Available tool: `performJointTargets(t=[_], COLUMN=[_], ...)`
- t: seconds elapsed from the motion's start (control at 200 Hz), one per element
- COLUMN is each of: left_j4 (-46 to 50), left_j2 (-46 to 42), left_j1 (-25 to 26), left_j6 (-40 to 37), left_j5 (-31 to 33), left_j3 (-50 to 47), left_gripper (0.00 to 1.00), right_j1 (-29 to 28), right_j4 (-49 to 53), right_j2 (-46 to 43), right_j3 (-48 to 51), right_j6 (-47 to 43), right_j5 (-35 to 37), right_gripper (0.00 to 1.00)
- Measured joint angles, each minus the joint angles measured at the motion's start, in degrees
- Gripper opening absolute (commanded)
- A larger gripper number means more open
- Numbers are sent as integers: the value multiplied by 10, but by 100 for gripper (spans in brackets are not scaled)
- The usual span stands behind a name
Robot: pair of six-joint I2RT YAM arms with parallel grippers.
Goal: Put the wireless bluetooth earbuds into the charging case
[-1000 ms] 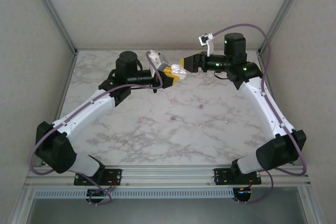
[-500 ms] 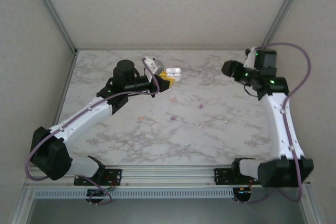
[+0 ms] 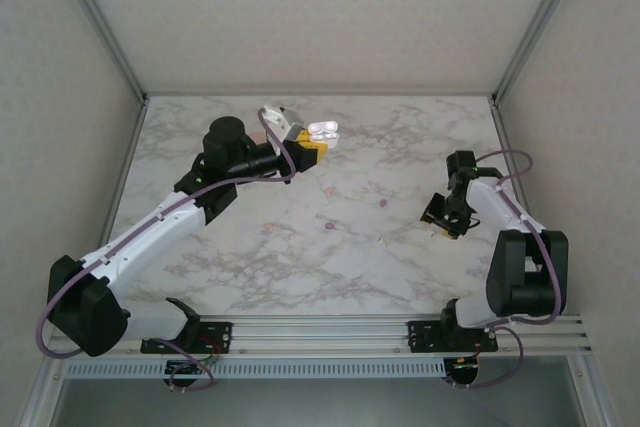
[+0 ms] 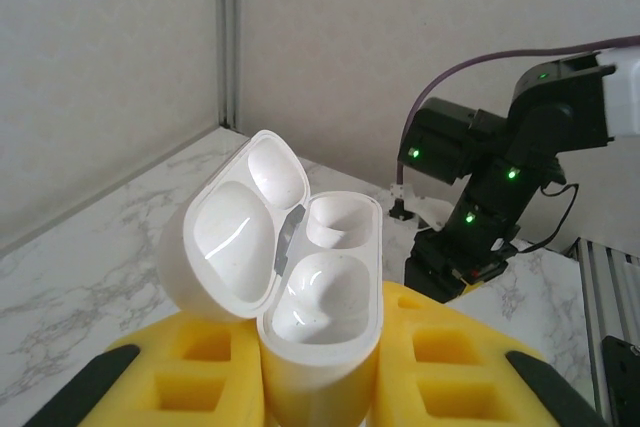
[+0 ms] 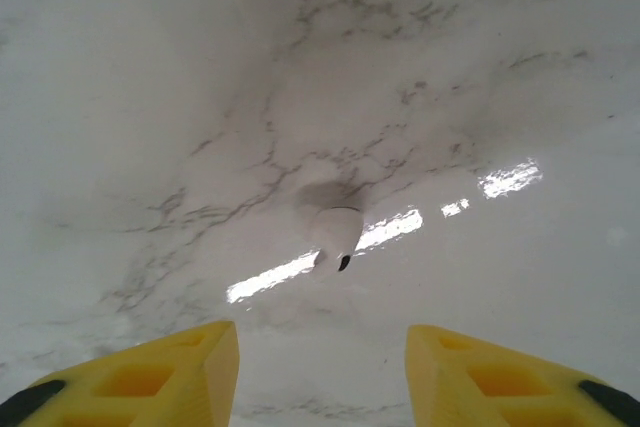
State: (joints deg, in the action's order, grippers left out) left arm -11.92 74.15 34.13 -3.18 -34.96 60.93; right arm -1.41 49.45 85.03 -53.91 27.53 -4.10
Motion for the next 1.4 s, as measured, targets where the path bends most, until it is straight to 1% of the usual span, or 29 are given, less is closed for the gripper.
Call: performJointTargets(t=[0.14,0.29,0.46,0.48,0.515,0.645,0.84,1.155,1.305,1.395], left_j4=[1,2,2,2,3,6,7,7,13,16], left_j2=[0,0,0,0,0,0,0,1,1,1], left_j1=[0,0,0,0,0,0,0,0,0,0], left_j6=[0,0,0,0,0,0,0,0,0,0], left_j5=[2,4,4,5,6,8,8,8,8,8], left_j3=[0,0,0,0,0,0,0,0,0,0], left_gripper=[19,19,19,19,19,19,19,19,19,19], right_j1=[0,-1,-1,-1,-1,-1,-12,-47,-64,-70], right_j4=[-6,-8,-27,-29,-32,-42,-45,-45,-46,-46], right_j2=[28,45,90,93,97,105,106,106,112,117], right_j3=[0,-7,-9,-9,-9,-9,-15,-33,-47,-54], right_j6=[-8,-23,-29,-30,-32,-43,-55,-62,-62,-61], right_j5=[2,21,9,9,9,-5,-29,-60,-65,-64], right_gripper=[48,45,43,42,37,35,36,38,38,40])
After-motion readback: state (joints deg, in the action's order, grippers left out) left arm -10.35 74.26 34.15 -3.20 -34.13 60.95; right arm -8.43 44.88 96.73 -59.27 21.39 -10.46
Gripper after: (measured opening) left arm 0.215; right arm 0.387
